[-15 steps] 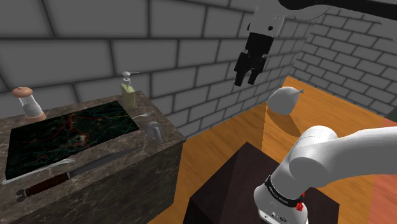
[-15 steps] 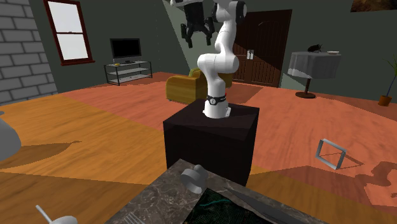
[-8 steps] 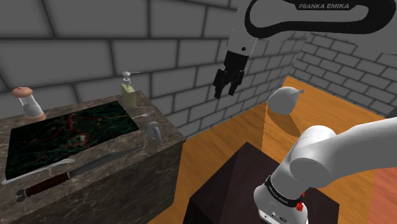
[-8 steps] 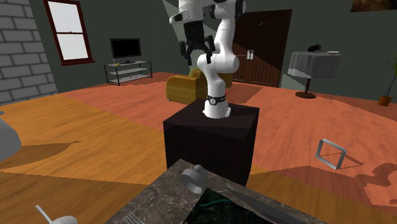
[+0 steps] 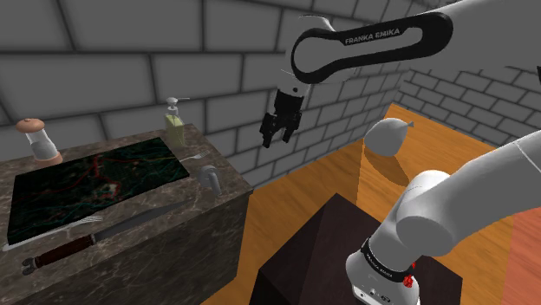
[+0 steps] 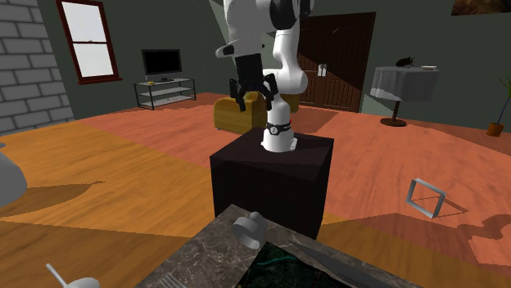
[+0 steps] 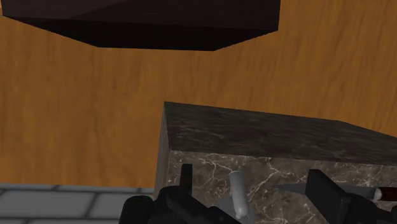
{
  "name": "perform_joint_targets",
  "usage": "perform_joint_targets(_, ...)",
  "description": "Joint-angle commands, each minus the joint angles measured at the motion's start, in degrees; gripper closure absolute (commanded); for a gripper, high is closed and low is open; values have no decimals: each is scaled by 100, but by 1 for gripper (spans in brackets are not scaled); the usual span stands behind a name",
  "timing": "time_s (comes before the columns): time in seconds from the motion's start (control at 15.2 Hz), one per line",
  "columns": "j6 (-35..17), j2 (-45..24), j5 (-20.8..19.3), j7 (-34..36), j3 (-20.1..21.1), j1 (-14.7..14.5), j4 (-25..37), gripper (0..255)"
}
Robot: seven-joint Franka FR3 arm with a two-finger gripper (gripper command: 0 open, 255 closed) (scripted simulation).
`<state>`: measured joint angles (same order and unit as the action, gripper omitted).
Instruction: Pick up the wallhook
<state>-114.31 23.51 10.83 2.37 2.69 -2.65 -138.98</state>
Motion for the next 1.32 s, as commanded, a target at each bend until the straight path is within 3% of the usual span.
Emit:
perform_joint_targets(0.0, -427, -396, 43, -15, 61, -41, 27, 0)
perform_joint_targets(0.66, -2002, -2504, 84, 5, 312, -224, 799, 0)
perform_joint_targets(1.25, -2829, -4477, -135, 152, 381, -441, 2154, 0)
